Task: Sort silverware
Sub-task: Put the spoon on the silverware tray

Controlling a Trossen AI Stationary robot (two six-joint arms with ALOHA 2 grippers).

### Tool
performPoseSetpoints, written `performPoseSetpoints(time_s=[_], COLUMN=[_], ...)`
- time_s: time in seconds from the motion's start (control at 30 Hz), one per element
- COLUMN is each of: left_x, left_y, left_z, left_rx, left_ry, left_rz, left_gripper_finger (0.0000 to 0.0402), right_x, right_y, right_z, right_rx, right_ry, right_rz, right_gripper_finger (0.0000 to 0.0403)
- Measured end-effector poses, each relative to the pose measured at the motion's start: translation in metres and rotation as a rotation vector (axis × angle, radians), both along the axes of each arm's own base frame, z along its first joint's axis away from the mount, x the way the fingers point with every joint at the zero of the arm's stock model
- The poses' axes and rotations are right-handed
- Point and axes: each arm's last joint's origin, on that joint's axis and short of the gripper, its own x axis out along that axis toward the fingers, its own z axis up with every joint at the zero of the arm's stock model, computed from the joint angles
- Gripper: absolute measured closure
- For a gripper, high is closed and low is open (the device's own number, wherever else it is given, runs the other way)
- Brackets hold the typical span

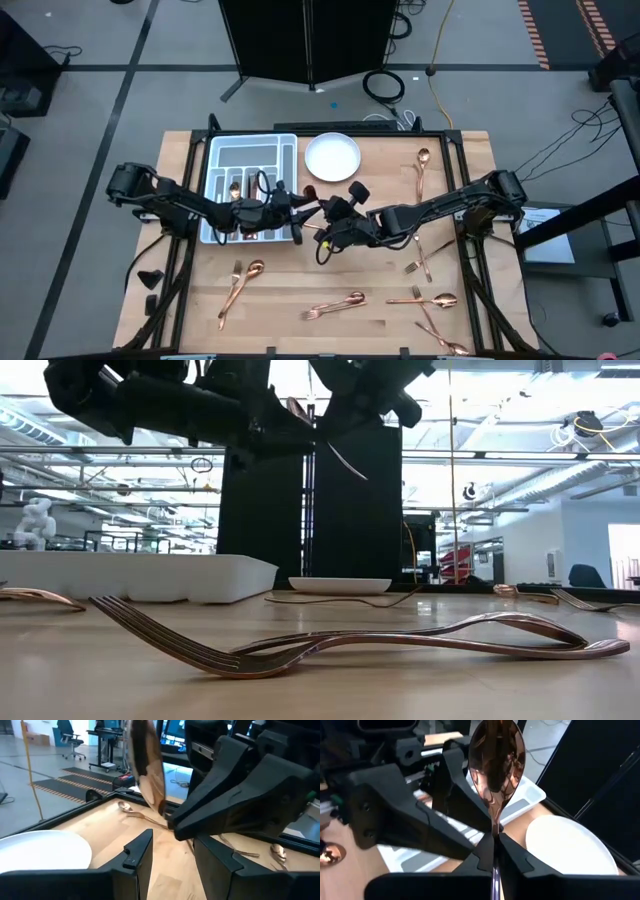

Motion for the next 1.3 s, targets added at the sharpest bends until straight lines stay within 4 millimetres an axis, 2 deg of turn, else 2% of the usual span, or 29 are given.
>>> performPoseSetpoints(time_s=[0.63, 0.87, 1.0, 1.17, 1.3], left_x=[-0.0005, -0.0007, -0.0008, -0.0009, -0.0017], left_y=[0.0010, 0.0013, 0.0015, -0.0008, -0.0011], left_z=[0.0010, 0.0030, 0.0047, 0.0080, 0.0084], left_rx=[-0.008, -0.013, -0.015, -0.008, 0.033], left_ry=[-0.007, -0.029, -0.041, -0.070, -0.066], left_rz=[0.029, 0.044, 0.054, 0.052, 0.103], left_gripper_finger=[0.0267, 0.0270, 0.0301, 0.0387, 0.0398], right_x=[-0.0036, -0.0003, 0.0022, 0.0034, 0.0044], right_y=[0.0015, 0.0019, 0.0017, 0.0015, 0.0036], right_z=[-0.0055, -0.0019, 0.0011, 0.0022, 0.0042], right_rx=[0.017, 0.008, -0.007, -0.009, 0.009], right_ry=[0.083, 0.042, 0.011, -0.007, -0.029], right_rz=[0.049, 0.058, 0.058, 0.056, 0.069], right_gripper_finger=[0.0403, 0.0403, 0.0403, 0.0391, 0.0373])
